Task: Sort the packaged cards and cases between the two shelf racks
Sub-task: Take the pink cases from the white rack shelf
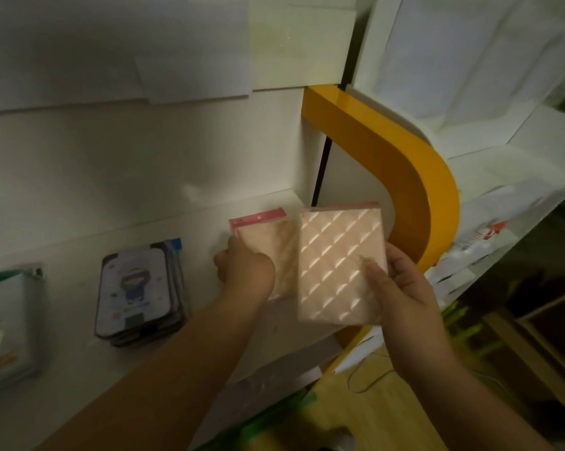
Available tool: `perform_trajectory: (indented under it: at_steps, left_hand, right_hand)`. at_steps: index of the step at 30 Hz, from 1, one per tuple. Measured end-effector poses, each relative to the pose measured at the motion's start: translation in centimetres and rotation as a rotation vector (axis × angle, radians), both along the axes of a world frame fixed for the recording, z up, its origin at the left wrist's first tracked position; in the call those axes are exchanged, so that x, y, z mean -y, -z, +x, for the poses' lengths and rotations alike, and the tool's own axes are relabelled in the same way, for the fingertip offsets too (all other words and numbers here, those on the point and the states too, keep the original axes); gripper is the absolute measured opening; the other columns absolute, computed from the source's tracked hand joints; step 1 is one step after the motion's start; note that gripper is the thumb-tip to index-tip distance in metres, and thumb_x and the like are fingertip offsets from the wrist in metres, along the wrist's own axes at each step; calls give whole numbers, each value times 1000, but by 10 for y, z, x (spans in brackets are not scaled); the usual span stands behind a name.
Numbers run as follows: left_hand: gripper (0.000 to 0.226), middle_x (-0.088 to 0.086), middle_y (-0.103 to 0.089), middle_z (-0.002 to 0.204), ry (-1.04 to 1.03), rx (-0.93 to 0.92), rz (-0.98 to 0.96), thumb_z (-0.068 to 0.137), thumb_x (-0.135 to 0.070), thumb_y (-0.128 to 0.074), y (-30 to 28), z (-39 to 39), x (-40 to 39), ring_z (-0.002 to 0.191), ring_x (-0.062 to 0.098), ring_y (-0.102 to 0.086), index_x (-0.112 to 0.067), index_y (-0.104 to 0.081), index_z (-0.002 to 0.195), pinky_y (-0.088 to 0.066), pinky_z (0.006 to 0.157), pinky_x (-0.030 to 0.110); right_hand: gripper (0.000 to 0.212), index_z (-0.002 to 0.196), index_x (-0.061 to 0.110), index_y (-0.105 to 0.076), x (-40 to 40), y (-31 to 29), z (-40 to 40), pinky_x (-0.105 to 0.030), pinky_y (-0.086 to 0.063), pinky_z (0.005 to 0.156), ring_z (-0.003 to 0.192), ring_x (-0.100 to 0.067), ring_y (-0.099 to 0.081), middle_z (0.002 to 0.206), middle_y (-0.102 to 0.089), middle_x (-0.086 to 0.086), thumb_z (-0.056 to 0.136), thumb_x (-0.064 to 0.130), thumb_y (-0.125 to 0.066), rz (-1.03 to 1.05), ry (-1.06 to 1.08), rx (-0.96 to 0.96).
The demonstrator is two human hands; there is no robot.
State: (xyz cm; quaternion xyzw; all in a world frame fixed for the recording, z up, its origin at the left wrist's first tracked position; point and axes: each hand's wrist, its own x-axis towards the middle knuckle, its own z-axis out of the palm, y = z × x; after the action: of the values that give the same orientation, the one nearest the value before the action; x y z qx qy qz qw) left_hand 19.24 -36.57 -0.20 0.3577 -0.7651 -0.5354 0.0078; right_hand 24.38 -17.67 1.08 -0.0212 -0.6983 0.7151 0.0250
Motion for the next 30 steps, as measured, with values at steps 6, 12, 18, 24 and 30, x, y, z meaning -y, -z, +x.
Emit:
perform_trajectory:
  at_steps: [6, 12, 18, 24, 30]
  left_hand:
    - [53, 8, -33, 135, -45, -30, 42, 88, -11, -46, -7, 5, -5, 117, 35, -45, -26, -41, 139, -42, 102, 49]
    - [51, -3, -30, 143, -14, -252, 28, 93, -9, -50, -13, 40, 11, 128, 22, -39, -33, -44, 137, -40, 108, 48]
    - [44, -7, -37, 121, 16, -471, -132, 89, -3, -55, -24, 75, 30, 113, 10, -42, -33, -50, 120, -44, 97, 32]
    - [37, -9, -36, 120, 191, -371, -137, 92, -7, -52, -25, 96, 48, 111, 6, -39, -34, -48, 118, -36, 80, 16]
    - [36, -6, -42, 116, 235, -415, -188, 89, -8, -54, -23, 116, 67, 106, 8, -43, -36, -47, 111, -38, 84, 14]
  right_hand:
    - [33, 126, 31, -59, 9, 6, -14, -40, -61, 80, 98, -13, -70, 110, -72, 10, 94, 31, -62, 96, -5, 90]
    - [29, 124, 38, -52, 29, 5, -35, -49, -57, 90, 106, -17, -65, 118, -65, 12, 96, 36, -58, 245, -74, 115]
    - [39, 138, 26, -49, 57, 3, -59, -48, -58, 90, 104, -17, -66, 122, -66, 6, 100, 28, -54, 336, -178, 114]
    - [43, 142, 20, -47, 72, 9, -67, -40, -52, 90, 106, -22, -59, 133, -60, -3, 100, 31, -51, 715, -182, 93]
    - [45, 134, 15, -50, 78, 14, -60, -40, -46, 91, 112, -29, -52, 130, -54, -11, 95, 37, -52, 1177, -161, -15]
